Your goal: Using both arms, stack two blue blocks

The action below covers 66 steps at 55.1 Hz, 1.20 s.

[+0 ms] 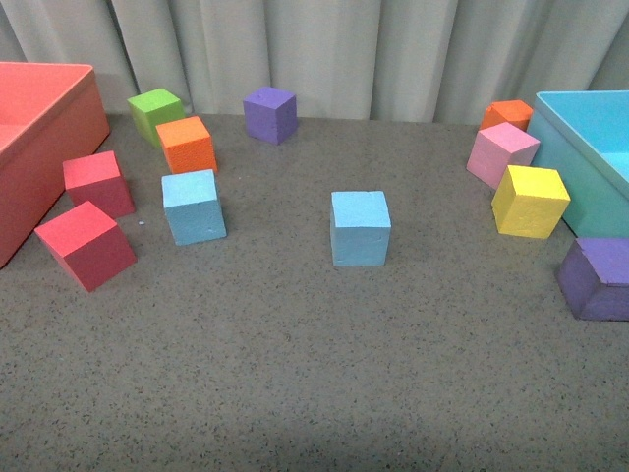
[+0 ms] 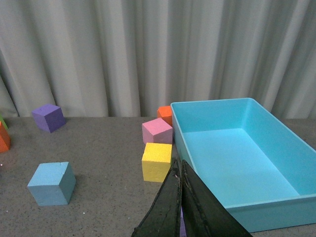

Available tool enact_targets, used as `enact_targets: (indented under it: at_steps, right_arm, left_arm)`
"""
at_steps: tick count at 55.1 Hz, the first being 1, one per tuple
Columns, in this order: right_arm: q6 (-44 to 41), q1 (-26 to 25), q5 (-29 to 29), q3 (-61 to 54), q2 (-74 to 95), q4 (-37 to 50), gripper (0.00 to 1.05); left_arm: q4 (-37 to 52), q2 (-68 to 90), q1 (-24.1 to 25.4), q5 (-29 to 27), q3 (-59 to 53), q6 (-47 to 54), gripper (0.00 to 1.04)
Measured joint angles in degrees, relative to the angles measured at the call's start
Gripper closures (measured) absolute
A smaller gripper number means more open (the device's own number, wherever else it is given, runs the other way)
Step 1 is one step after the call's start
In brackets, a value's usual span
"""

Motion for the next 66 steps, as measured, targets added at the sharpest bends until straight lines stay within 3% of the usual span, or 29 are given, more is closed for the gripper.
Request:
enact_targets:
  at_steps: [26, 58, 62, 66]
  right_arm:
    - [0.00, 0.00, 0.00, -0.20, -15.93, -14.99, 1.04]
    - [0.00, 0.00, 0.00, -0.20, -26.38, -25.03, 1.04]
    - [-0.02, 0.00, -0.15, -0.17, -31.82, -32.72, 1.04]
    - [0.00, 0.00, -0.17, -0.17, -35.06, -34.53, 1.04]
  left_arm:
    - [0.00, 0.00, 0.00, 0.00, 0.00, 0.00, 0.07]
    - [0.00, 0.00, 0.00, 0.00, 0.00, 0.00, 0.07]
    - [0.00, -0.02, 0.00, 0.00, 0.00, 0.00, 0.07]
    - [0.00, -0.02, 0.00, -0.02, 0.00, 0.00, 0.07]
